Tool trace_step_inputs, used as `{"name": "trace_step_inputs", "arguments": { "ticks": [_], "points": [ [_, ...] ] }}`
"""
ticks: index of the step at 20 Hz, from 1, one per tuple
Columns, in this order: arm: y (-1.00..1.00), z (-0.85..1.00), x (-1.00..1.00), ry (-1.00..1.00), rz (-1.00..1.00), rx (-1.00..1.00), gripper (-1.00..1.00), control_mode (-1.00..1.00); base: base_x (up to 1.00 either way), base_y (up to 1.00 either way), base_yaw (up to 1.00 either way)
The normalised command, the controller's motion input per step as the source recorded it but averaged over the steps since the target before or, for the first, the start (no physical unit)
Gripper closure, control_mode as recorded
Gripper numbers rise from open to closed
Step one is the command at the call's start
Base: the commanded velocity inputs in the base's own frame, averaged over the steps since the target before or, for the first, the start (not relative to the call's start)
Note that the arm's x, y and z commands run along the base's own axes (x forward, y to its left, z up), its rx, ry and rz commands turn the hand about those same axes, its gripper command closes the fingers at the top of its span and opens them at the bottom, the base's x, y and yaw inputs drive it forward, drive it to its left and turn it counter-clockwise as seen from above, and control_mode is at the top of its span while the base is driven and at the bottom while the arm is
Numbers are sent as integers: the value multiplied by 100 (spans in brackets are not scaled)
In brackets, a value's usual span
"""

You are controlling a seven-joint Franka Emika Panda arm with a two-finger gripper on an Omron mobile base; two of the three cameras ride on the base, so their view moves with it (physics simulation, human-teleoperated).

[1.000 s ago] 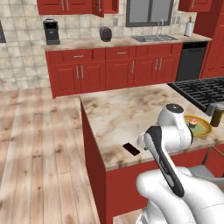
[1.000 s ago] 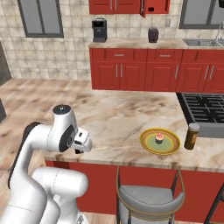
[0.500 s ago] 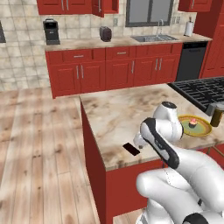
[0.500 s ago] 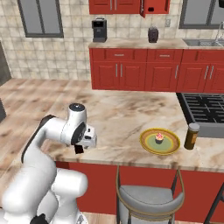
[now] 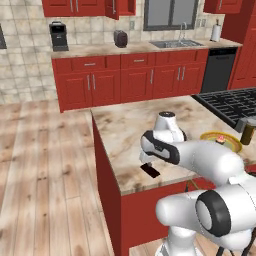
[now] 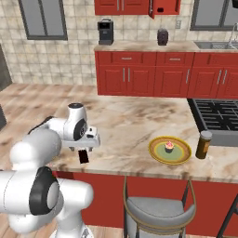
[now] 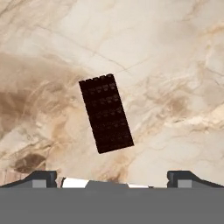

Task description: Take the cinnamon bottle from the cabinet and place it on the dining table, next to the plate with the cupcake. Then take the chocolate from the dining counter and place it on the cupcake plate.

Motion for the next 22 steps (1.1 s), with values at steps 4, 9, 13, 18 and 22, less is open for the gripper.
{"name": "trace_step_inputs", "arguments": {
  "ticks": [4,9,13,18,22],
  "points": [
    [10,-64,25,-2,3,-17,-100,-100,0,0,0],
    [0,-46,27,-1,8,0,-100,-100,0,0,0],
    [0,-23,28,0,9,2,-100,-100,0,0,0],
    [0,-34,6,-1,10,2,-100,-100,0,0,0],
    [2,-39,4,-8,7,0,-100,-100,0,0,0]
  ]
}}
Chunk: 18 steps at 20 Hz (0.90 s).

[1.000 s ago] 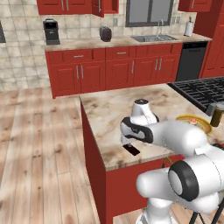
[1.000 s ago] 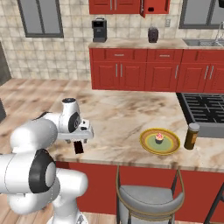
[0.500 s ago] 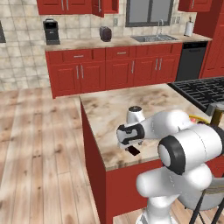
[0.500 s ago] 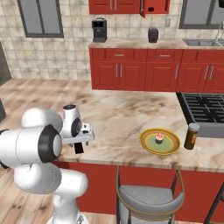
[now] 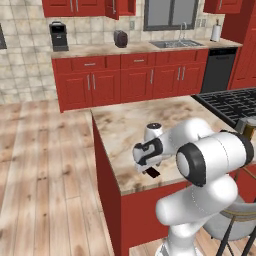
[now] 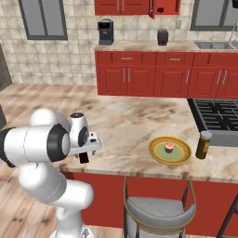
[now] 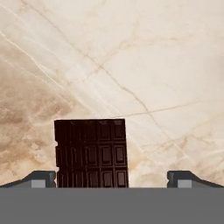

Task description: Take the cinnamon bottle from the cabinet and place it on the dining table, next to the plate with the cupcake. Then take the chocolate from the dining counter and place it on the cupcake plate.

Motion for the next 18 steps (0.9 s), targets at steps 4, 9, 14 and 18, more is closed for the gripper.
{"name": "trace_step_inputs", "arguments": {
  "ticks": [4,9,14,18],
  "points": [
    [1,-50,0,-13,5,0,-100,-100,0,0,0],
    [0,-53,-8,-16,2,0,100,-100,0,0,0],
    [-10,-50,-17,-10,0,0,100,-100,0,0,0],
    [-23,-30,-26,-18,0,0,100,-100,0,0,0]
  ]
}}
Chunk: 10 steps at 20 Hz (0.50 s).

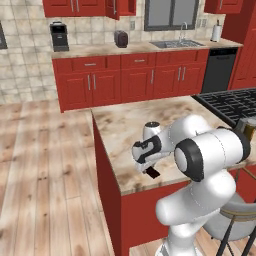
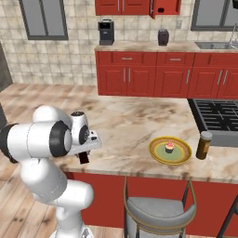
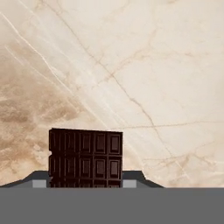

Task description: Take the cinnamon bottle from the cabinet and place it on the dining table, next to the plate with the cupcake. Then take the chocolate from the dining counter and place it on the cupcake plate.

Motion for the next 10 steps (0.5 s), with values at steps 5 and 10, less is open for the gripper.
{"name": "trace_step_inputs", "arguments": {
  "ticks": [5,10],
  "points": [
    [-29,13,-9,-22,0,0,100,-100,0,0,0],
    [-32,54,8,-3,0,3,100,-100,0,0,0]
  ]
}}
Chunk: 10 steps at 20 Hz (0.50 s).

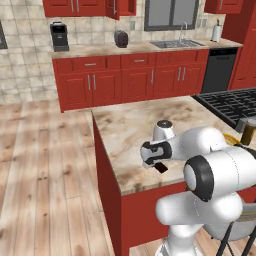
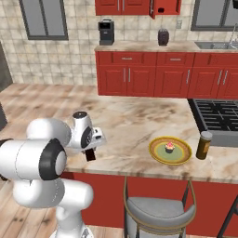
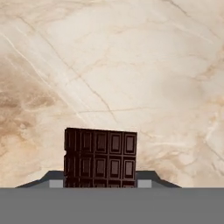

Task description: Take the cinnamon bottle from the cabinet and place it on the dining table, next to the plate with the cupcake. Then take the chocolate from the dining counter and place it on the cupcake plate.

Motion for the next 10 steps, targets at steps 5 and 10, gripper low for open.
{"name": "trace_step_inputs", "arguments": {
  "ticks": [5,10],
  "points": [
    [-37,65,19,11,-2,14,100,-100,0,0,0],
    [-38,55,20,25,-12,18,100,-100,0,0,0]
  ]
}}
